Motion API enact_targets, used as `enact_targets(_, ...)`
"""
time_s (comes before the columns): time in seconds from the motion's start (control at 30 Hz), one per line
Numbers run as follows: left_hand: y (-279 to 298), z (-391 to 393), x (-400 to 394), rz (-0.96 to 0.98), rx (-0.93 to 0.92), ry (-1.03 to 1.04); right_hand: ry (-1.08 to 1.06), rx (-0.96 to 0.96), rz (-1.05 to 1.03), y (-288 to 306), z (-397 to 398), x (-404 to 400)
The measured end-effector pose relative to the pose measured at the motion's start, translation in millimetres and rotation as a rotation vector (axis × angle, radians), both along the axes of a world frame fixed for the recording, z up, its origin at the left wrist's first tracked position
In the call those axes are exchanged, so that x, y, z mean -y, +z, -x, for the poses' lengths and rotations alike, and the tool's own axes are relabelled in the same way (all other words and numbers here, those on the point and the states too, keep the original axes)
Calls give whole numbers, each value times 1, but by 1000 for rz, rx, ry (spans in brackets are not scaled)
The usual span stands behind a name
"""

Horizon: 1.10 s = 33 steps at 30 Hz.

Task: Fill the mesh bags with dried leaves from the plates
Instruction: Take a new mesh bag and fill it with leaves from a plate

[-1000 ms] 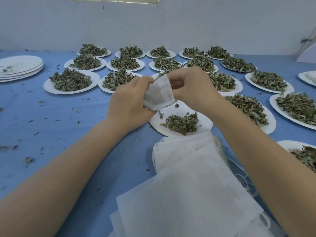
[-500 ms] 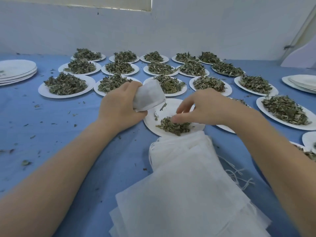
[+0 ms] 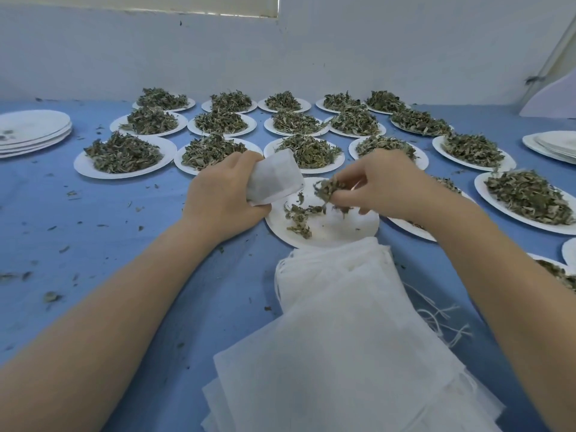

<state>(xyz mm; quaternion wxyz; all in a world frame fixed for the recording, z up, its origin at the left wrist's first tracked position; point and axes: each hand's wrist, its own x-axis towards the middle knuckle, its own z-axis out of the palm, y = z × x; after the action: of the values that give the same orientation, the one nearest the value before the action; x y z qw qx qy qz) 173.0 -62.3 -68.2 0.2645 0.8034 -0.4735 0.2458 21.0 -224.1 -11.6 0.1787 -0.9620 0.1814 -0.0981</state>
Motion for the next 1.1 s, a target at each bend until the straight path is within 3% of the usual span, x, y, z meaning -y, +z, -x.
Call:
enact_targets(0.3, 0, 2, 1, -22, 54, -8, 70, 208, -207, 9, 1, -2)
enact_targets(0.43, 2, 5, 1, -36, 81, 2, 94, 240, -103, 7, -7, -7)
enact_targets(0.6, 4, 8, 2, -30, 104, -1, 107, 383, -224, 5, -16, -14)
enact_targets(0.87, 5, 17, 5, 74, 104, -66, 190, 358, -222, 0, -20, -24)
enact_targets(1.1, 4, 30, 11, 110, 126, -75, 80, 545, -177, -9, -27, -35)
